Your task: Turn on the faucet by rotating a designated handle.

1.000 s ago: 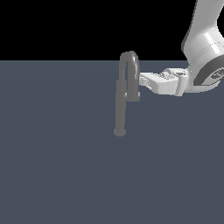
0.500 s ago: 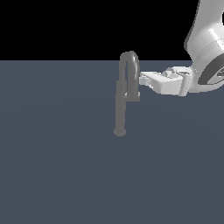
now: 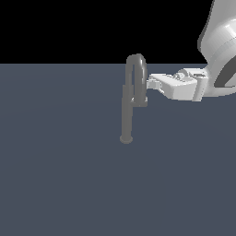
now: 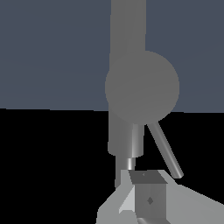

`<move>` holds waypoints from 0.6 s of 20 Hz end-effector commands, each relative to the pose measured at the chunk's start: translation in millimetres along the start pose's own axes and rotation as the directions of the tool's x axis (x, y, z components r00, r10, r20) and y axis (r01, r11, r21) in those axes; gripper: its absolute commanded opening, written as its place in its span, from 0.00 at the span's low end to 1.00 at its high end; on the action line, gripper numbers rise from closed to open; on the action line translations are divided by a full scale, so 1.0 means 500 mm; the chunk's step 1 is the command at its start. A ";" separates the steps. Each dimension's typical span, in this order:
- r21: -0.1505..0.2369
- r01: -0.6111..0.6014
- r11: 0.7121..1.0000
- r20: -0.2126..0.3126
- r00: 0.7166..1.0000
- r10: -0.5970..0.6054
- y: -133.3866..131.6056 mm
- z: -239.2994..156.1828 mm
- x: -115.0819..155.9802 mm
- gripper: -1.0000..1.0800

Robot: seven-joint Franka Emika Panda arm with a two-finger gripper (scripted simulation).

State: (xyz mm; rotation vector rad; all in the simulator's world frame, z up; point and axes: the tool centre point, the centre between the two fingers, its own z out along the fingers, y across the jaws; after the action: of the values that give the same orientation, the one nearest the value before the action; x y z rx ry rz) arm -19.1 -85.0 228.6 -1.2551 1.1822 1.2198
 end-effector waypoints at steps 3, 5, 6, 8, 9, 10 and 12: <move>-0.005 -0.020 1.000 0.008 1.000 0.020 0.042 0.000 0.023 0.00; -0.006 -0.024 1.000 0.009 1.000 0.024 0.058 -0.001 0.029 0.00; -0.006 -0.024 1.000 0.009 1.000 0.024 0.058 -0.001 0.029 0.00; -0.005 -0.004 1.000 0.005 1.000 0.004 0.047 0.000 0.018 0.00; -0.005 -0.007 1.000 0.006 1.000 0.007 0.055 0.000 0.027 0.00; -0.006 -0.011 1.000 0.006 1.000 0.011 0.063 0.000 0.037 0.00; -0.006 -0.017 1.000 0.008 1.000 0.018 0.079 0.000 0.056 0.00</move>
State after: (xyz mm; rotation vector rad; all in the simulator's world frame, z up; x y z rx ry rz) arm -46.2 -86.1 218.9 -1.2657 1.1660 1.2155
